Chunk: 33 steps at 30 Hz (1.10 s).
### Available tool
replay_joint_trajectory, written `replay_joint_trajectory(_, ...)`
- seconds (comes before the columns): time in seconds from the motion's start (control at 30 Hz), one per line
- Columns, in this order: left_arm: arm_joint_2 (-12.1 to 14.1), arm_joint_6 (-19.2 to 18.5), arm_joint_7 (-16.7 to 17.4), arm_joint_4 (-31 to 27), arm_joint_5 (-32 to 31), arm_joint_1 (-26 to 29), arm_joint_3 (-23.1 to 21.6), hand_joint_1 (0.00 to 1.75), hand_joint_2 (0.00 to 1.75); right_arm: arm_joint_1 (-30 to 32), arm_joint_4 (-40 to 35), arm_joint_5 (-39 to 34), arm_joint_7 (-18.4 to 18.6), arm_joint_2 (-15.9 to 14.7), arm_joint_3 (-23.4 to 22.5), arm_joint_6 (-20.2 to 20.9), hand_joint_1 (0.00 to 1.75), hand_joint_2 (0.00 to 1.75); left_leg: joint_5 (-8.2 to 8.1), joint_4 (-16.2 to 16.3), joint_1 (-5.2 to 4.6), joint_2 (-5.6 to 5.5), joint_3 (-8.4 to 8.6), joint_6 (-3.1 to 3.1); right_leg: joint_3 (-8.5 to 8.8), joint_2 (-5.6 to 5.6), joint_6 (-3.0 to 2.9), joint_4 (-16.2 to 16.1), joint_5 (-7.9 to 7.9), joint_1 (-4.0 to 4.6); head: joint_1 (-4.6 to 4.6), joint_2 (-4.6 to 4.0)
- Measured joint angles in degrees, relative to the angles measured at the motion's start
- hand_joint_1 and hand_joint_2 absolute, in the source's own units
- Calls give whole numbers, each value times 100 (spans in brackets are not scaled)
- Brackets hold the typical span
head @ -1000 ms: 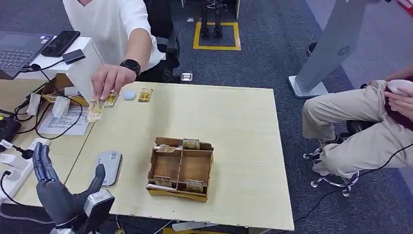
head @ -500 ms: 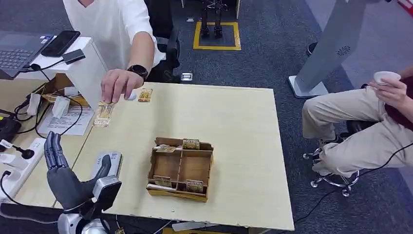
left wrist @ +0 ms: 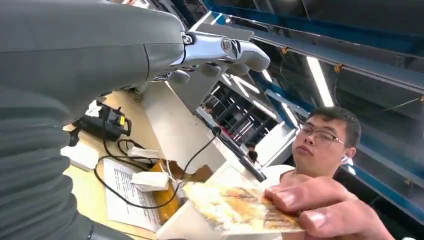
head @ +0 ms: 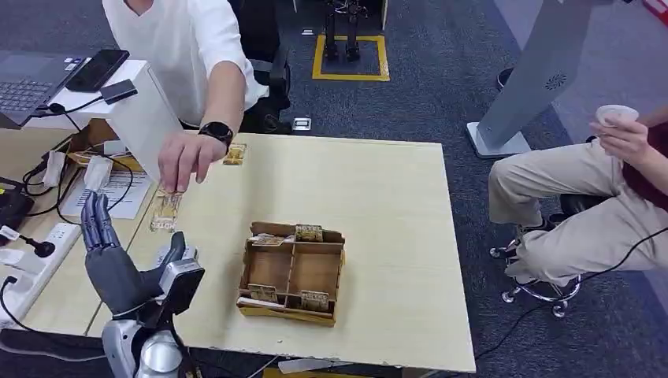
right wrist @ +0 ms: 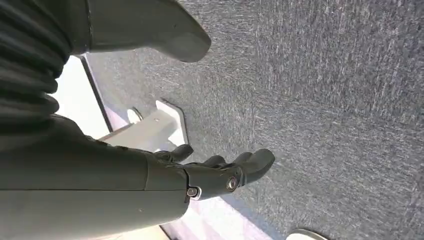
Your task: Pass the card to the sensor for recognition and then transmit it.
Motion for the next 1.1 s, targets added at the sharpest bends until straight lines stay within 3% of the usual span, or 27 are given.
replay_joint_trajectory(0.13,2,0,0,42,-22,-46,0,2,175,0,-15,54,53,-4,0,2,0,175,0,0,0,0,0,0,-1,0,0,0,0,0,0,-2)
replay_joint_trajectory(0.17,2,2,2,46,-54,-61,0,175,175,0,-22,76,64,-7,0,2,0,175,0,0,0,0,-1,0,-1,0,0,0,0,0,0,0)
replay_joint_trajectory(1.1,4,9,-170,217,11,-143,2,175,175,2,-87,288,164,-39,0,13,0,175,0,0,0,2,-1,0,-1,2,-1,0,1,0,0,0)
